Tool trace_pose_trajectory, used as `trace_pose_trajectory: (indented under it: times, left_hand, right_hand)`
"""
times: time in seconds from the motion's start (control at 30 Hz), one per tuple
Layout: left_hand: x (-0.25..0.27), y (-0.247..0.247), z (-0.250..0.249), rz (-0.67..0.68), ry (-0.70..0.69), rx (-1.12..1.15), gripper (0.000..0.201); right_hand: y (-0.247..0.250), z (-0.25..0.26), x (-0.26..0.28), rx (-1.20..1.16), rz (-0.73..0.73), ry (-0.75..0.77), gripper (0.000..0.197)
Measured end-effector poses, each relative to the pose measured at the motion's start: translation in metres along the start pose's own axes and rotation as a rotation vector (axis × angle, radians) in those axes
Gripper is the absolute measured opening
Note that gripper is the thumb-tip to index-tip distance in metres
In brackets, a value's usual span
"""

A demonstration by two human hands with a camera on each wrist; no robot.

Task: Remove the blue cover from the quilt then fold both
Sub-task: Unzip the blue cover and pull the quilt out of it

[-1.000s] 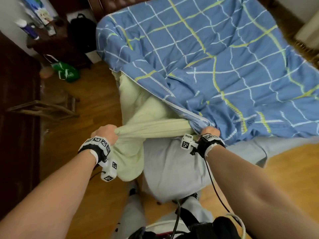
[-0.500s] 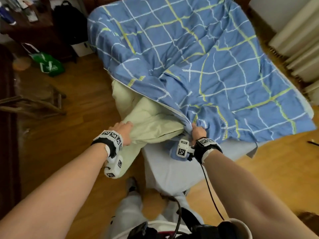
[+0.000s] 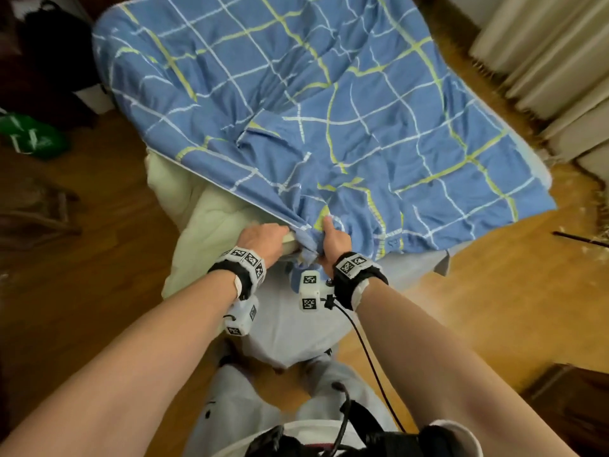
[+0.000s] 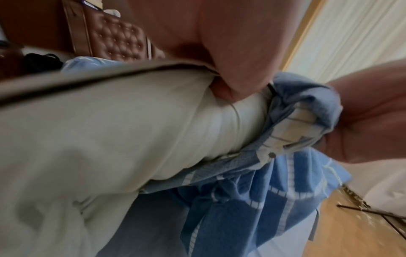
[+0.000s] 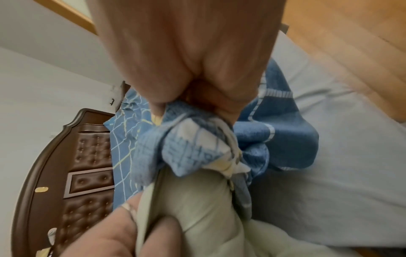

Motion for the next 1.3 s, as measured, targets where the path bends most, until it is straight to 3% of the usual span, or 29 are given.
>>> trace_pose_trajectory:
  times: [0.13,0.23,0.4,0.5,0.57,0.63,0.7,0.8,0.83,0.87,0.97,1.03,1.13,1.2,1.3]
  left_hand:
    - [0.014,0.012,0.02,0.032,0.089,-0.069,0.024]
    - [0.023,0.012,0.062,0.069,0.209,-0.062,0.029]
    - [0.056,-0.011,0.169,0.175,0.445,-0.02,0.032]
    - [0.068,-0.008,0.229,0.137,0.57,-0.072,0.03]
    - [0.064,-0.008,0.247,0.153,0.581,-0.075,0.034]
    - [0.059,-0.014,0.249,0.203,0.514,-0.042,0.038]
    - [0.055,-0.023,0.251,0.213,0.443,0.036,0.041]
    - [0.063,-0.032,0.265,0.215,0.422,0.121,0.049]
    - [0.067,-0.034,0.271,0.219,0.425,0.138,0.05]
    - [0.07,-0.035,0.277,0.221,0.43,0.155,0.051]
    - [0.074,-0.037,0.29,0.21,0.45,0.192,0.052]
    - [0.071,-0.035,0.29,0.204,0.452,0.196,0.052]
    - [0.063,-0.033,0.273,0.246,0.447,0.18,0.05]
    - [0.052,-0.026,0.248,0.25,0.401,0.099,0.055]
    - [0.02,-0.008,0.181,0.134,0.213,0.09,0.089]
  right_hand:
    - [-0.001,0.024,0.019,0.446,-0.008,0.075,0.043]
    - [0.028,0.031,0.005,0.679,-0.152,0.048,0.043]
    - [0.06,0.047,-0.003,0.742,-0.322,0.033,0.042]
    - [0.046,0.059,-0.002,0.683,-0.385,0.107,0.036]
    - [0.023,0.058,0.004,0.639,-0.36,0.102,0.038]
    - [-0.008,0.041,0.005,0.523,-0.273,0.003,0.047]
    - [-0.039,0.014,-0.006,0.317,-0.191,-0.117,0.074]
    - [-0.061,-0.076,-0.12,0.443,-0.072,-0.182,0.117]
    - [-0.076,-0.092,-0.141,0.529,-0.001,-0.157,0.112]
    - [-0.096,-0.094,-0.134,0.604,0.057,-0.154,0.094]
    - [-0.149,-0.027,-0.025,0.754,0.175,-0.087,0.049]
    - [-0.157,-0.002,-0.01,0.926,0.198,0.027,0.041]
    - [-0.143,0.018,0.004,0.955,0.192,0.089,0.036]
    - [-0.125,0.022,0.01,0.672,0.186,0.015,0.027]
    - [-0.1,0.028,0.013,0.154,0.188,-0.059,0.011]
Point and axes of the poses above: each hand's wrist, its own x-axis away from the middle knuckle, its own y-axis out of the back of the hand, z = x × y, the point moved 6 cm from there along -x, towards the middle knuckle, and after that the axes turned 8 degrees about -x, right-handed, at the moved point
